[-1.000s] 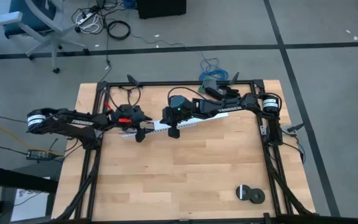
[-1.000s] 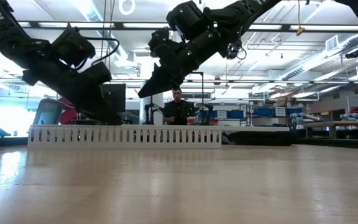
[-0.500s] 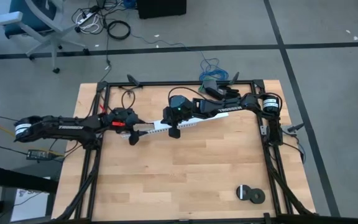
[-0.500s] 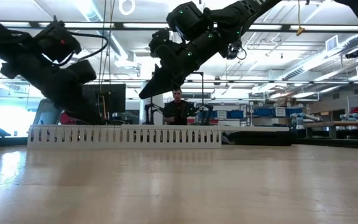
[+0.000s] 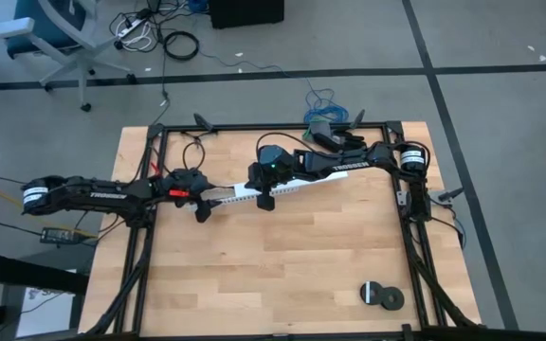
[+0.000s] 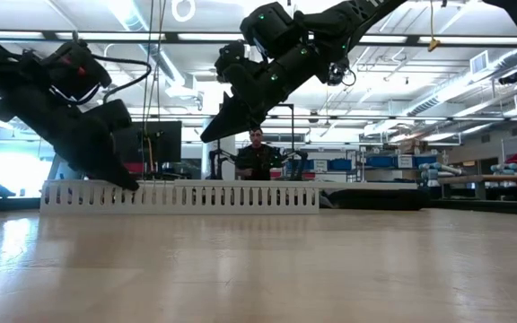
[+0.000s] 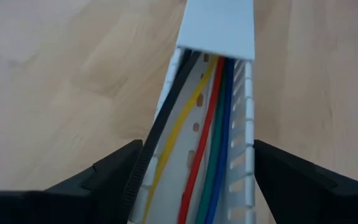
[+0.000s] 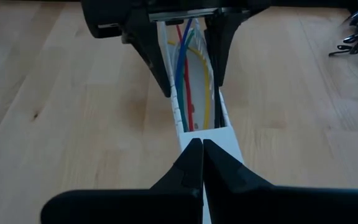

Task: Ziptie cables
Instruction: Close the white cable duct lid

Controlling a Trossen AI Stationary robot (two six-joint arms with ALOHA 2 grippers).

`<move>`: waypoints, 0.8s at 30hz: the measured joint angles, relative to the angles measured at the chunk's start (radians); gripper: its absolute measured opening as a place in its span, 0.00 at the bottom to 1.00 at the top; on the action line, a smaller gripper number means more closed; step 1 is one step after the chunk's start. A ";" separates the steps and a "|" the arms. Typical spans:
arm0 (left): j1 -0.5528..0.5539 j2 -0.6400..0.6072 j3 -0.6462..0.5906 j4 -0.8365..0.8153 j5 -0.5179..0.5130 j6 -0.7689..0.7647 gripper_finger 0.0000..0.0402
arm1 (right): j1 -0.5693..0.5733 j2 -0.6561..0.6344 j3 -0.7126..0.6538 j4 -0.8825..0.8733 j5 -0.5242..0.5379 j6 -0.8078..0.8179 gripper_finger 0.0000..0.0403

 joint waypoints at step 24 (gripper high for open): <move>0.000 0.346 0.000 0.380 0.006 0.111 0.73 | 0.002 0.002 -0.057 -0.007 -0.002 0.063 0.00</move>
